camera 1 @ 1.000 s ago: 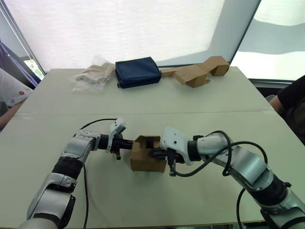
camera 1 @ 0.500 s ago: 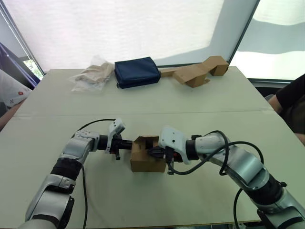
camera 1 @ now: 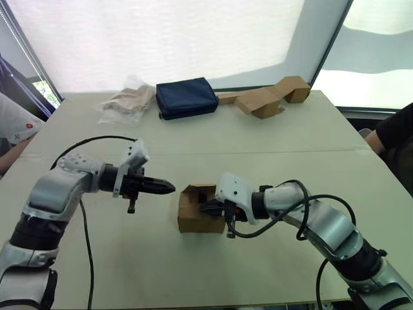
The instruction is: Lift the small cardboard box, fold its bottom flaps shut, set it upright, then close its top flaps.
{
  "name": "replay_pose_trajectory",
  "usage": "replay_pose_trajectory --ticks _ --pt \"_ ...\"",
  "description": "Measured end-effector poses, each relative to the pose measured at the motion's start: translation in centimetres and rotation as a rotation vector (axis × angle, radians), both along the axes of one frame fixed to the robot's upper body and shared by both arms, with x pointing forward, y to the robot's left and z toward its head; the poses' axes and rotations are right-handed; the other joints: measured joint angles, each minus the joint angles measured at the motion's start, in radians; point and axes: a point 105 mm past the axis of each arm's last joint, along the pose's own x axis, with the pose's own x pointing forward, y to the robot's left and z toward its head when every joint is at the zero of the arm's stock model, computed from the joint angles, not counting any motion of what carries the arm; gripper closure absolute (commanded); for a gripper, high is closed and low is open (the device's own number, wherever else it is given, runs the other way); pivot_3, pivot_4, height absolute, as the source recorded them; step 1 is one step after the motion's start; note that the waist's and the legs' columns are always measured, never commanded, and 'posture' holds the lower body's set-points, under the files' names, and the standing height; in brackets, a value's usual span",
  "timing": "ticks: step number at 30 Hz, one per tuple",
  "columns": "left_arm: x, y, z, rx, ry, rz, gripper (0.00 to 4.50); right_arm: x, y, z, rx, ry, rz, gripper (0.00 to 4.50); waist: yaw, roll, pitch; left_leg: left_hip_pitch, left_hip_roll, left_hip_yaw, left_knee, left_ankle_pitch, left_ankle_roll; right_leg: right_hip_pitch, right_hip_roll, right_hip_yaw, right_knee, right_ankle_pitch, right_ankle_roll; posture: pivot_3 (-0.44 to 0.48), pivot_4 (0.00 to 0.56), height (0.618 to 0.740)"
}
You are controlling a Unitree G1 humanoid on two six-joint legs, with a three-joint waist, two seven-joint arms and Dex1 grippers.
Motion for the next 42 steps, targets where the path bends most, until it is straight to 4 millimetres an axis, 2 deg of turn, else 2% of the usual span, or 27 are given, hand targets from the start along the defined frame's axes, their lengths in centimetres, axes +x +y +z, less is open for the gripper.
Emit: replay_pose_trajectory --ticks 4,10,15,16,18,21,23,25,30,33,36,42 --pt "-0.8 -1.1 -0.6 -0.018 0.016 -0.019 4.45 0.1 0.0 -0.1 0.001 0.001 -0.001 4.5 -0.001 0.0 0.0 0.0 0.0 0.0 0.0 0.0 0.0 0.0 0.0 0.0 0.0 0.0 0.0 0.0 0.15 0.74" --pt "-1.7 -1.7 -3.3 0.033 0.068 -0.029 4.45 0.3 -0.2 0.3 0.01 -0.01 -0.004 4.5 -0.003 0.0 0.0 0.0 0.0 0.0 0.0 0.0 0.0 0.0 0.001 0.0 0.0 0.0 0.0 0.0 0.15 0.74" --pt "-1.6 -1.7 -3.3 0.035 0.049 -0.03 4.45 0.4 -0.4 1.1 0.047 -0.012 -0.006 4.5 -0.001 0.0 0.0 0.0 0.0 0.0 0.0 0.0 0.0 0.0 0.001 0.0 0.0 0.0 0.0 0.0 0.15 0.74" --pt "-1.5 -1.7 -3.3 0.035 0.044 -0.025 4.45 0.3 -0.3 1.7 0.086 0.003 0.002 4.5 -0.001 0.0 0.0 0.0 0.0 0.0 0.0 0.0 0.0 0.0 0.001 0.0 0.0 0.0 0.0 0.0 0.15 0.74" --pt "-1.3 -1.6 -3.4 0.035 0.04 -0.014 4.45 0.0 -0.1 4.1 0.234 0.044 0.026 4.5 -0.002 0.0 0.0 0.0 0.001 0.0 0.0 0.0 0.0 0.0 0.001 0.0 0.0 0.0 0.0 0.0 0.15 0.74" --pt "-1.2 -1.6 -3.4 0.033 0.036 -0.012 4.45 0.4 -1.1 7.4 0.346 0.028 0.019 4.5 -0.001 0.0 0.0 0.0 0.001 0.0 0.0 0.0 0.0 0.0 0.001 0.0 0.0 0.0 0.0 0.0 0.15 0.74" --pt "-1.2 -1.6 -3.4 0.032 0.037 -0.009 4.45 1.2 -1.5 8.2 0.351 -0.001 -0.012 4.5 -0.001 0.0 0.0 0.0 0.0 0.0 0.0 0.0 0.0 0.0 0.001 0.0 0.0 0.0 0.0 0.0 0.15 0.74" --pt "-1.1 -1.5 -3.5 0.03 0.039 -0.003 4.45 1.9 -1.6 7.5 0.315 -0.006 -0.049 4.5 -0.002 0.0 0.0 0.0 0.0 0.0 0.0 0.0 0.0 0.0 0.001 0.0 0.0 0.0 0.0 0.0 0.15 0.74" --pt "-0.8 -1.7 -3.4 0.026 0.033 0.0 4.45 2.5 -0.5 4.1 0.186 0.014 -0.052 4.5 -0.003 0.0 0.0 0.0 0.0 0.0 0.0 0.0 0.0 0.0 0.001 0.0 0.0 0.0 0.0 0.0 0.15 0.74" --pt "-0.7 -1.7 -3.4 0.026 0.034 0.001 4.45 3.4 -0.9 2.0 0.079 -0.006 -0.088 4.5 -0.002 0.0 0.0 0.0 0.0 0.0 0.0 0.0 0.0 0.0 0.001 0.0 0.0 0.0 0.0 0.0 0.15 0.74" --pt "-0.7 -1.7 -3.4 0.027 0.033 0.002 4.45 3.6 -1.0 1.6 0.057 -0.014 -0.09 4.5 -0.002 0.0 0.0 0.0 0.0 0.0 0.0 0.0 0.0 0.0 0.001 0.0 0.0 0.0 0.0 0.0 0.15 0.74" --pt "-0.8 -1.8 -3.3 0.028 0.032 0.002 4.45 2.7 -1.1 0.5 0.052 0.035 -0.061 4.5 -0.001 0.0 0.0 0.0 0.0 0.0 0.0 0.0 0.0 0.0 0.001 0.0 0.0 0.0 0.0 0.0 0.15 0.74"
